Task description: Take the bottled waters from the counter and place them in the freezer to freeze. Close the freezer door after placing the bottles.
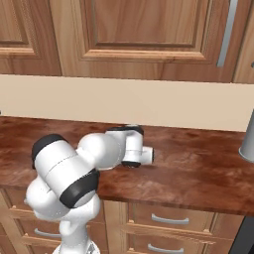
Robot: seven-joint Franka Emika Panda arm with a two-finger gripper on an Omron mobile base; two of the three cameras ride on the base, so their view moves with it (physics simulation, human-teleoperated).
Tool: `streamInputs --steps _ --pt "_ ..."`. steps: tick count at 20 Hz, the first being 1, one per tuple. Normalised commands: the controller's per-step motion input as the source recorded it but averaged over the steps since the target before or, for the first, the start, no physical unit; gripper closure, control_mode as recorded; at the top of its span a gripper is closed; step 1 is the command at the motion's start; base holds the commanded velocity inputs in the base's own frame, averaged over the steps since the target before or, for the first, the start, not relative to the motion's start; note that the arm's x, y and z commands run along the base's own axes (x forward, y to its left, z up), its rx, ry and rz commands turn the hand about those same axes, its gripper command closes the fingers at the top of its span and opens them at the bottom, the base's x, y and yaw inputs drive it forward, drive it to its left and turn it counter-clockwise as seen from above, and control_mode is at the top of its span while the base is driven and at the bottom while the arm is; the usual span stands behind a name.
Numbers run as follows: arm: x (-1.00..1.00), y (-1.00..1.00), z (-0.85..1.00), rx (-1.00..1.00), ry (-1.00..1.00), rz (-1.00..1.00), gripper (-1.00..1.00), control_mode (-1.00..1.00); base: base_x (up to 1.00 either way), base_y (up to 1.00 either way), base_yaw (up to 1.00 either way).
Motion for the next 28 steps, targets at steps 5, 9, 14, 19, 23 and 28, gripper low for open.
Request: streamInputs --steps 5,9,14,19,23,28 --pt "0.03 0.11 -0.02 0.03 0.05 0.0 -1.0 -1.0 0.0 0.0 0.0" --pt "0.07 0.16 0.0 0.02 0.09 0.0 -1.0 -1.0 0.0 0.0 0.0" --pt "0.01 0.18 -0.01 0.01 0.07 0.0 -1.0 -1.0 0.0 0.0 0.0" --pt "0.0 0.05 -0.01 0.0 0.01 0.0 1.0 -1.0 0.0 0.0 0.0" --pt "0.0 0.0 0.0 0.0 0.0 0.0 1.0 -1.0 0.0 0.0 0.0" --pt "-0.42 0.05 0.47 0.02 -0.02 -0.05 1.0 -1.0 0.0 0.0 0.0"
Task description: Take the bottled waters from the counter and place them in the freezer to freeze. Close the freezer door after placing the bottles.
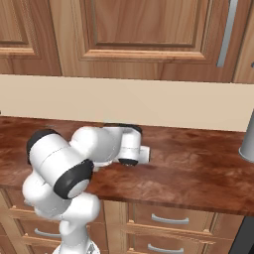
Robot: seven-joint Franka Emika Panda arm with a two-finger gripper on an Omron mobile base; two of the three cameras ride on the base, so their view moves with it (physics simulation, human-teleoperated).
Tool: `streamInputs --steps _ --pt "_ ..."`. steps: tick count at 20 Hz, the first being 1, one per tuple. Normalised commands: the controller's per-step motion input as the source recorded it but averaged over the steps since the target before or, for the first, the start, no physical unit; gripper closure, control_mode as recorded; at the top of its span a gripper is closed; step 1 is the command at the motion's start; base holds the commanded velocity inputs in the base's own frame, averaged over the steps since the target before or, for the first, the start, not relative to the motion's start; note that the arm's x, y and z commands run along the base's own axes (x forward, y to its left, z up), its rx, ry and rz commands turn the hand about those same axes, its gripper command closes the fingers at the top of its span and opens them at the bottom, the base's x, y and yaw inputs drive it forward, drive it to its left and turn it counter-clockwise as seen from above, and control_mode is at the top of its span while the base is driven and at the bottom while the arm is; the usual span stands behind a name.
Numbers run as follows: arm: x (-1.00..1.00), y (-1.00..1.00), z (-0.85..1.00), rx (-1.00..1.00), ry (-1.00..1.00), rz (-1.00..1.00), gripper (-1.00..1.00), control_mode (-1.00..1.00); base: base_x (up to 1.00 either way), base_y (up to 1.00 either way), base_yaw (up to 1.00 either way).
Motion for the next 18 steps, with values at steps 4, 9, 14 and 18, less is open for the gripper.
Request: streamInputs --steps 4,9,14,18 --pt "-0.68 0.29 0.95 0.09 0.0 -0.04 1.0 -1.0 0.0 0.0 0.0" --pt "-0.34 0.28 0.4 0.01 0.0 0.0 1.0 1.0 -0.52 0.57 0.01" --pt "0.0 0.0 0.0 0.0 0.0 0.0 1.0 1.0 -0.67 1.0 0.21" --pt "0.0 0.0 0.0 0.0 0.0 0.0 1.0 1.0 -0.51 1.0 0.48"
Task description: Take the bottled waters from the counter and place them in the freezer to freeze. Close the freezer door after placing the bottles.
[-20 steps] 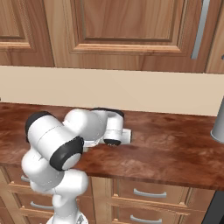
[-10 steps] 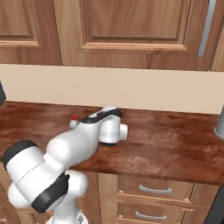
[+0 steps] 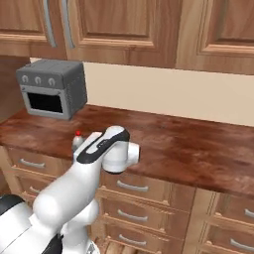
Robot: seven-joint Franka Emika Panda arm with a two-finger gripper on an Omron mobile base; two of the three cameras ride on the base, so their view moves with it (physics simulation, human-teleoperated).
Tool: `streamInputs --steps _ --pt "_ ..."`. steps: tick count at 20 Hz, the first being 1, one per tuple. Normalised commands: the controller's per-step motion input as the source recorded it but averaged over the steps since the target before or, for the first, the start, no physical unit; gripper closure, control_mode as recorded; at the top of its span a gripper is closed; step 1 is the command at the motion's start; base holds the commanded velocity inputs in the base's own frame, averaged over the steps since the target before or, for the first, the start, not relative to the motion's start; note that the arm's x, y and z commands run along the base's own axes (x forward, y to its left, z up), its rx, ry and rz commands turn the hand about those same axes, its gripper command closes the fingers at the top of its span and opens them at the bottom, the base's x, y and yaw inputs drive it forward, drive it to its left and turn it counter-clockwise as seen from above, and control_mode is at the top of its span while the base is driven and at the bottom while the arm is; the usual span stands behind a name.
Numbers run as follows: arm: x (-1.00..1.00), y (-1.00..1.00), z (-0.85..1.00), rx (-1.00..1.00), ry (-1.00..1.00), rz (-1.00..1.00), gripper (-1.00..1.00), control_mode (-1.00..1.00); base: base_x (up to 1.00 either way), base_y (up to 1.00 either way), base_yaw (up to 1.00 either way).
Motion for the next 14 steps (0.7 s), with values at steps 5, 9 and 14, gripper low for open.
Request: streamInputs --steps 5,9,14 --pt "0.0 0.0 0.0 0.0 0.0 0.0 1.0 1.0 -0.18 1.0 0.51" --pt "0.0 0.0 0.0 0.0 0.0 0.0 1.0 1.0 -0.73 0.94 0.33" --pt "0.0 0.0 0.0 0.0 0.0 0.0 1.0 1.0 -0.6 0.92 0.11"
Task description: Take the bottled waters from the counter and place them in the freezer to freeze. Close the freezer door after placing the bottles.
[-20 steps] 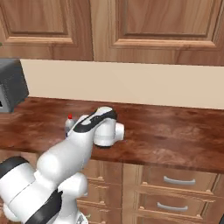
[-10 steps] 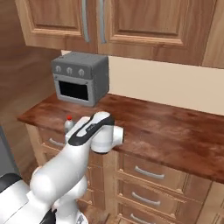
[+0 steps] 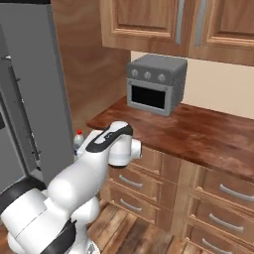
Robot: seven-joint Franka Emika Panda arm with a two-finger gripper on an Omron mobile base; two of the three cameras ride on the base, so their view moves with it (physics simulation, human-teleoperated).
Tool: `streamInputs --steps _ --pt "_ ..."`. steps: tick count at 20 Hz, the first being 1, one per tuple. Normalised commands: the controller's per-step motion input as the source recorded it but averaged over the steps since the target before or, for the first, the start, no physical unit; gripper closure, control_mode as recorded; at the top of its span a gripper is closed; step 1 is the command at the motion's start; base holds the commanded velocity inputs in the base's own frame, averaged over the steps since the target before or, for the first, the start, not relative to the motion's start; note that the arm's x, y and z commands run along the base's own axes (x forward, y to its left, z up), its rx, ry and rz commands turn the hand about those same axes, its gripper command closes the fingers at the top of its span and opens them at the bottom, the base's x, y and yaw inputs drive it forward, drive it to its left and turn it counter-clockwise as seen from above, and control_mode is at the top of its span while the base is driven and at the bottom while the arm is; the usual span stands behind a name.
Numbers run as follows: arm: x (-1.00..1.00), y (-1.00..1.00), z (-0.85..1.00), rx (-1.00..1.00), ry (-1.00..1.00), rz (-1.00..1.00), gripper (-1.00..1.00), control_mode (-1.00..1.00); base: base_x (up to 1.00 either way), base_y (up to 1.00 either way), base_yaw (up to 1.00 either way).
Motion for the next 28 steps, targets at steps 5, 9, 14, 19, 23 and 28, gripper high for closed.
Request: streamInputs --steps 5,9,14,19,23,28 --pt "0.0 0.0 0.0 0.0 0.0 0.0 1.0 1.0 -0.08 0.99 -0.03" --pt "0.0 0.0 0.0 0.0 0.0 0.0 1.0 1.0 0.0 1.0 -0.01" --pt "0.0 0.0 0.0 0.0 0.0 0.0 1.0 1.0 0.01 1.0 0.0" --pt "0.0 0.0 0.0 0.0 0.0 0.0 1.0 1.0 0.0 0.88 -0.13" --pt "0.0 0.0 0.0 0.0 0.0 0.0 1.0 1.0 0.0 0.71 -0.28" --pt "0.0 0.0 0.0 0.0 0.0 0.0 1.0 1.0 0.02 0.55 -0.43"
